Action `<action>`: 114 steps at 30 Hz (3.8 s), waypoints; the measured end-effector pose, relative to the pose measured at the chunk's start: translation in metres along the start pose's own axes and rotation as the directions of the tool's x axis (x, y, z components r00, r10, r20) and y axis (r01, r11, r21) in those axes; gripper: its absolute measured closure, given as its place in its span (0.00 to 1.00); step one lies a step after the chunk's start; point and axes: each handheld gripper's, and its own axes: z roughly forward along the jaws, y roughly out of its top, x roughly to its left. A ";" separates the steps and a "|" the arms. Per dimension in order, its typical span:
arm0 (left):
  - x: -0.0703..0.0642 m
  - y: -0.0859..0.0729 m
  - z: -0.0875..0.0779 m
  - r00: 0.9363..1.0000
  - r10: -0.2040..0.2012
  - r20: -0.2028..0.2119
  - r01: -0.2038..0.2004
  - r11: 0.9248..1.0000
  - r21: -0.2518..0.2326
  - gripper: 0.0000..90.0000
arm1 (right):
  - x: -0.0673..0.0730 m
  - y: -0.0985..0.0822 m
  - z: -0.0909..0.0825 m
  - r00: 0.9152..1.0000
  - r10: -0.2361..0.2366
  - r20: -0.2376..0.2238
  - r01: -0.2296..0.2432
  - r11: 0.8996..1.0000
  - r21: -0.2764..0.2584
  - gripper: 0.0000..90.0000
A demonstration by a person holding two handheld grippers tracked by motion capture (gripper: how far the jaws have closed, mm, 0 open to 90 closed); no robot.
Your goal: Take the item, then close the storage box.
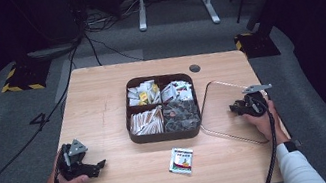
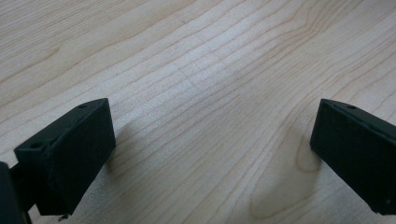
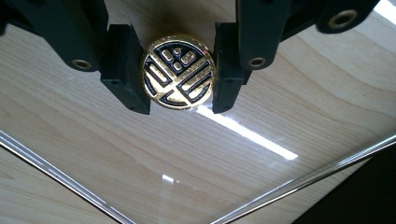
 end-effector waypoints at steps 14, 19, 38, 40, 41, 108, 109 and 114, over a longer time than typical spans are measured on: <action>0.000 0.000 0.000 1.000 0.000 0.000 0.000 1.000 0.000 0.00 | -0.001 0.000 -0.004 1.000 -0.004 -0.002 0.004 1.000 -0.006 0.67; 0.000 0.000 0.000 1.000 -0.001 0.002 0.001 1.000 -0.001 0.00 | -0.001 0.001 -0.006 1.000 -0.004 -0.005 0.004 1.000 -0.013 0.67; 0.001 0.001 0.001 1.000 0.000 0.002 0.000 1.000 -0.002 0.00 | -0.005 0.005 -0.024 0.998 -0.032 0.046 0.035 0.998 -0.053 0.67; 0.001 0.001 0.001 1.000 0.001 0.003 -0.001 1.000 -0.001 0.00 | -0.006 0.007 -0.027 0.998 -0.032 0.046 0.034 0.998 -0.060 0.67; 0.001 0.001 0.001 1.000 0.000 0.002 0.000 1.000 -0.002 0.00 | -0.006 0.007 -0.027 0.998 -0.032 0.046 0.034 0.998 -0.060 0.67; 0.001 0.001 0.001 1.000 -0.001 0.001 0.001 1.000 -0.001 0.00 | 0.120 0.123 -0.033 0.950 -0.283 -0.133 0.255 0.948 -0.193 0.67; 0.001 0.001 0.001 1.000 0.000 0.001 0.000 1.000 -0.001 0.00 | 0.122 0.124 -0.031 0.950 -0.283 -0.134 0.255 0.948 -0.192 0.67; 0.001 0.001 0.001 1.000 -0.001 0.001 0.001 1.000 -0.001 0.00 | 0.132 0.130 -0.021 0.945 -0.288 -0.155 0.258 0.947 -0.189 0.67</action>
